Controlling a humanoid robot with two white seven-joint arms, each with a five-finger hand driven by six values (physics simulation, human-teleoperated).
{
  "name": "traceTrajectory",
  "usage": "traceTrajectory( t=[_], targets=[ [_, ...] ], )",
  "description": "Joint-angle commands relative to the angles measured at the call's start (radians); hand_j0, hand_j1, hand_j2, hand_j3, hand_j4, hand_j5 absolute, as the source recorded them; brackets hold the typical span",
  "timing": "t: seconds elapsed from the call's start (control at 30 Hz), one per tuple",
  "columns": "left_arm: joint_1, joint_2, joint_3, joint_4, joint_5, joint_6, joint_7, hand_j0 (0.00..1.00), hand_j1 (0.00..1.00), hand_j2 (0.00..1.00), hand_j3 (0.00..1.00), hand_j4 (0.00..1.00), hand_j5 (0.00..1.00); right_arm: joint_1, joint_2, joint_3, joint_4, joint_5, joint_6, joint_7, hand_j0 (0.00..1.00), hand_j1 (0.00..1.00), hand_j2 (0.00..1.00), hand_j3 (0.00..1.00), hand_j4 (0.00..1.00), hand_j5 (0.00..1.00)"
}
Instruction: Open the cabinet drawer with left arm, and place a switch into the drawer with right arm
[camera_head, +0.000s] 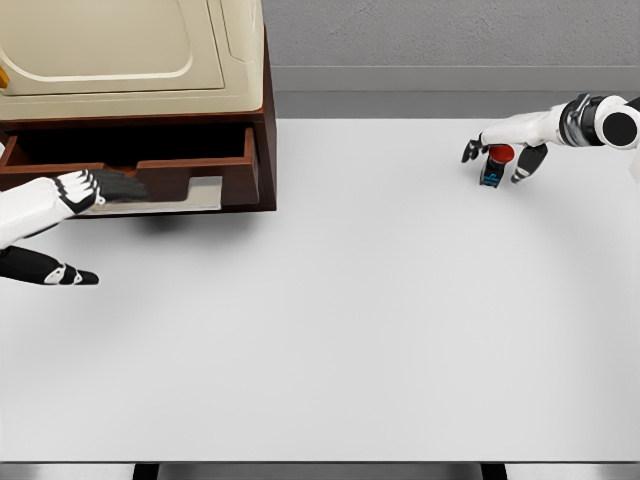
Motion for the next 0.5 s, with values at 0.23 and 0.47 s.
traceTrajectory(
  t=[0.23, 0.47],
  targets=[
    [0.017, -0.077, 0.077, -0.015, -0.062, 0.003, 0.000, 1.00, 1.00, 1.00, 1.00, 1.00, 1.00, 0.000, -0.002, -0.003, 0.000, -0.004, 0.002, 0.000, 0.68, 0.68, 0.68, 0.68, 0.68, 0.68],
    [0.038, -0.083, 0.084, -0.016, -0.064, 0.003, 0.000, 1.00, 1.00, 1.00, 1.00, 1.00, 1.00, 0.000, -0.002, -0.005, 0.000, -0.004, 0.002, 0.000, 0.56, 0.56, 0.56, 0.56, 0.56, 0.56]
  ],
)
